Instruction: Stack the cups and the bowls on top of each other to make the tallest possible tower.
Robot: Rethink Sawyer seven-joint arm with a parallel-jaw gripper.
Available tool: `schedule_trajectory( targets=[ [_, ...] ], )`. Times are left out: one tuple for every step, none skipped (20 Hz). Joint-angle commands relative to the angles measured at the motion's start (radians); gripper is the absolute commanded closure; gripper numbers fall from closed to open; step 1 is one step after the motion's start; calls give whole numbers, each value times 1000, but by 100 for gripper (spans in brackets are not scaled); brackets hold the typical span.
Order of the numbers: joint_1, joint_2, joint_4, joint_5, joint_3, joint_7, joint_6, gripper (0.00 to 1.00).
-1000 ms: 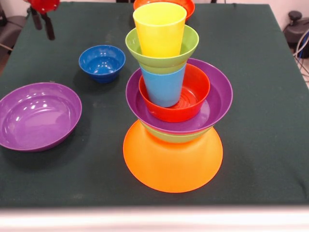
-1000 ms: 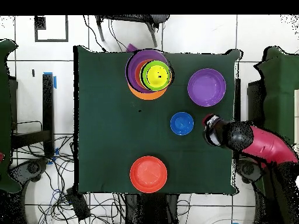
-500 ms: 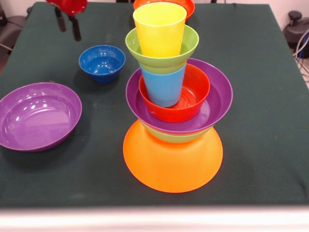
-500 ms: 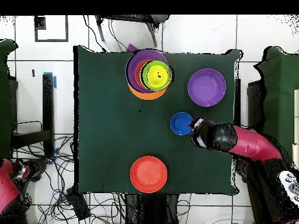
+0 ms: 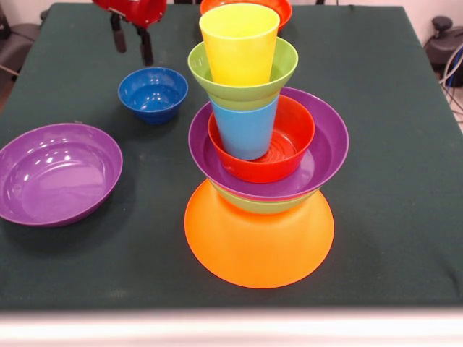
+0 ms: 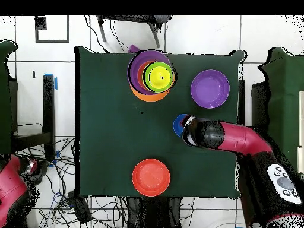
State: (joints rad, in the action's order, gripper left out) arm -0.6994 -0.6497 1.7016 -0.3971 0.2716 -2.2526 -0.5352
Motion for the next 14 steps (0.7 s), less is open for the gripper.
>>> schedule_trajectory(
  targets=[
    [27,53,-52,-8,34,14,17,0],
    [26,65,-55,-12,31,14,26,0],
    [24,76,-58,-17,29,14,36,0],
    [21,88,-60,-22,27,15,47,0],
    [19,90,-60,-24,28,17,49,0],
    [17,92,-60,-26,28,20,51,0],
    [14,94,-60,-27,29,22,53,0],
    [11,97,-59,-31,28,24,57,0],
    [10,99,-60,-32,29,27,58,0],
    [8,100,-60,-33,29,29,59,0],
    [6,102,-61,-34,30,32,59,0],
    [4,104,-62,-37,28,34,60,0],
    [3,104,-62,-38,29,35,59,0],
    [2,104,-62,-38,29,36,59,0]
  ],
)
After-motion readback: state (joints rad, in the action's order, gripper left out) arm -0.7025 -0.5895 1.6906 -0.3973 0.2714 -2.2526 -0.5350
